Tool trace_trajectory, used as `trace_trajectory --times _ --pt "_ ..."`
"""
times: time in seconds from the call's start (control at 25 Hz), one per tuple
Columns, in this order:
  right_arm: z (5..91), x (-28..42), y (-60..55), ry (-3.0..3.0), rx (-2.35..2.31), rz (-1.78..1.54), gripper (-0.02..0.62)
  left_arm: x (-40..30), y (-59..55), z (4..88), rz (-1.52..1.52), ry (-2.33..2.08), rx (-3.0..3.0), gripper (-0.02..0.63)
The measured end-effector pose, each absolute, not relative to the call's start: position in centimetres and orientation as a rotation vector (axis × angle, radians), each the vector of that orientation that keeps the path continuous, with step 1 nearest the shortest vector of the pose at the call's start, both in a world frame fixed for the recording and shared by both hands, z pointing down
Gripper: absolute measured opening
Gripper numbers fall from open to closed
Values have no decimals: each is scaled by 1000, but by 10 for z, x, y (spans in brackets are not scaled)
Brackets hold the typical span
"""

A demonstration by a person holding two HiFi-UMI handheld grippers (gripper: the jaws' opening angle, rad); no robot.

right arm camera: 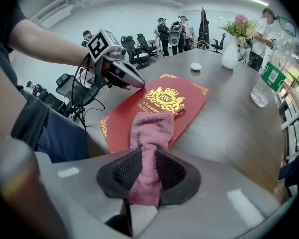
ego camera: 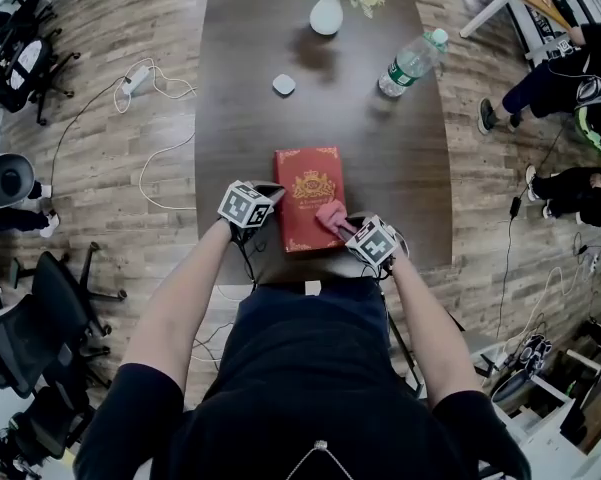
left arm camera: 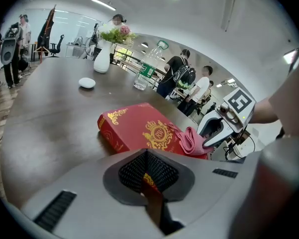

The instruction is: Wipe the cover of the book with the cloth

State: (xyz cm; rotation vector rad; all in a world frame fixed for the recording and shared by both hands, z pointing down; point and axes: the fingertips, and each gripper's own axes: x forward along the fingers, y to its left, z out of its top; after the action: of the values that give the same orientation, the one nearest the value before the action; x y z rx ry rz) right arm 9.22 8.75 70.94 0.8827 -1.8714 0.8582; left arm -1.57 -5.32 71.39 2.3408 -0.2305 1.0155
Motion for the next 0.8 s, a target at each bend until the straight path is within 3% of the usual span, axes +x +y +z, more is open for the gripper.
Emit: trace_trajectory --times 0.8 --pt "710 93 88 -1875 880 850 97 -13 -57 720 1021 -229 2312 -5"
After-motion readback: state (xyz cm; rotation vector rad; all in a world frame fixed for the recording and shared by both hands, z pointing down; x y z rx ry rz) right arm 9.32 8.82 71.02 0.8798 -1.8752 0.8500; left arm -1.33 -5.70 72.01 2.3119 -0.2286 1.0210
